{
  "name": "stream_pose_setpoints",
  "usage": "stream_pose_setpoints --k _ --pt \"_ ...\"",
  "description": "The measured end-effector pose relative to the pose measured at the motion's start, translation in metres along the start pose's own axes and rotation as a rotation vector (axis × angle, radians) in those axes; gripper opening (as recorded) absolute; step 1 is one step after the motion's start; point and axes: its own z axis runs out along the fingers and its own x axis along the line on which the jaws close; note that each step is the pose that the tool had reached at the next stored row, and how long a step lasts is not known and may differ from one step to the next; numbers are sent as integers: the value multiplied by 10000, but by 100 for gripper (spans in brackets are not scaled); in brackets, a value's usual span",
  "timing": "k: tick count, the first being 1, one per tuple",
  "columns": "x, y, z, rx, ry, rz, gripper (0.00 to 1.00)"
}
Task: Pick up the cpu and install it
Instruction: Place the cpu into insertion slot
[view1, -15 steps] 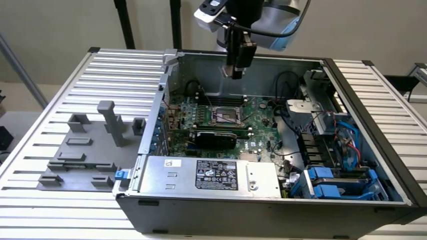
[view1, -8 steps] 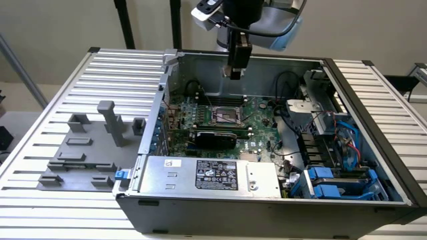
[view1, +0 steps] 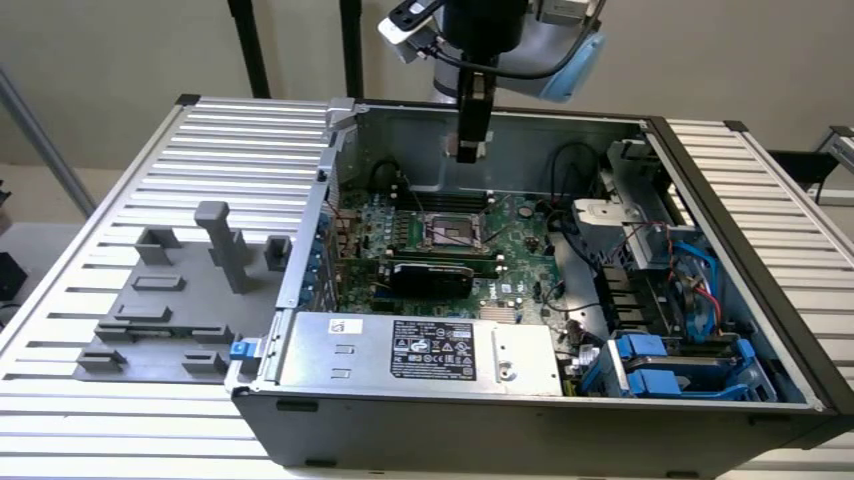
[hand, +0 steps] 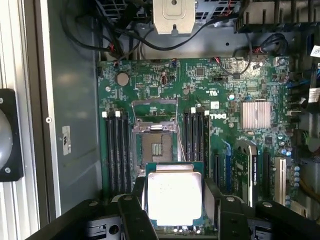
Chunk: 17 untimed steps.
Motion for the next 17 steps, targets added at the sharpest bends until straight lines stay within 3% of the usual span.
stream_pose_setpoints --k 3,5,17 --pt "0 -3 25 15 168 248 55" --pt "0 -13 47 19 222 351 55" --pt "12 -48 262 17 245 223 55"
